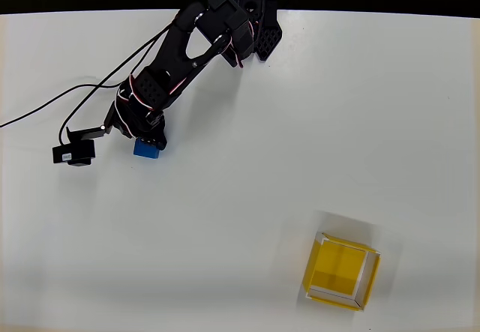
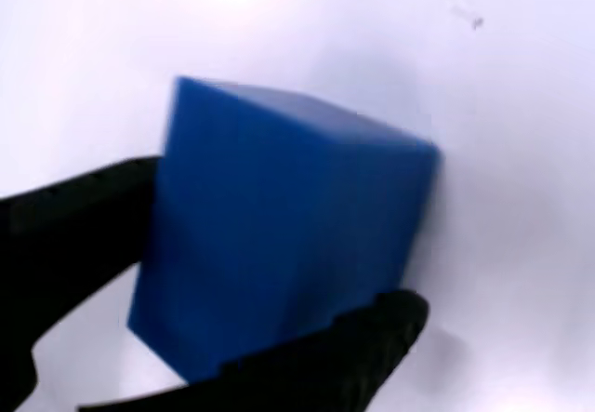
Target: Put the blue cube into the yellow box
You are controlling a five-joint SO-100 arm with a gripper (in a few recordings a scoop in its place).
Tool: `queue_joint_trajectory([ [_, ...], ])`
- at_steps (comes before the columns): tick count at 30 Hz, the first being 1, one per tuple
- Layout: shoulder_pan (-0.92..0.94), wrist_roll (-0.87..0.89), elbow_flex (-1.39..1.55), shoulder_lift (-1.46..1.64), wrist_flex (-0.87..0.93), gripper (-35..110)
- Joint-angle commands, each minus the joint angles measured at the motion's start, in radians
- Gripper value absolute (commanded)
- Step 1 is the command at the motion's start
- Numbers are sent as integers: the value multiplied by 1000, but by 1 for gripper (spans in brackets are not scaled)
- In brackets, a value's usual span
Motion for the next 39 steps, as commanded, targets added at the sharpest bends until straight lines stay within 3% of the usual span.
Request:
queue_joint_trajectory([
  [1,-11,-9,-49,49,-67,19],
  [5,-26,-6,-2,80,-118,11],
  [14,-132,61,114,262,-272,8],
  [28,-555,181,144,583,-549,10],
  [39,-873,236,51,477,-793,11],
])
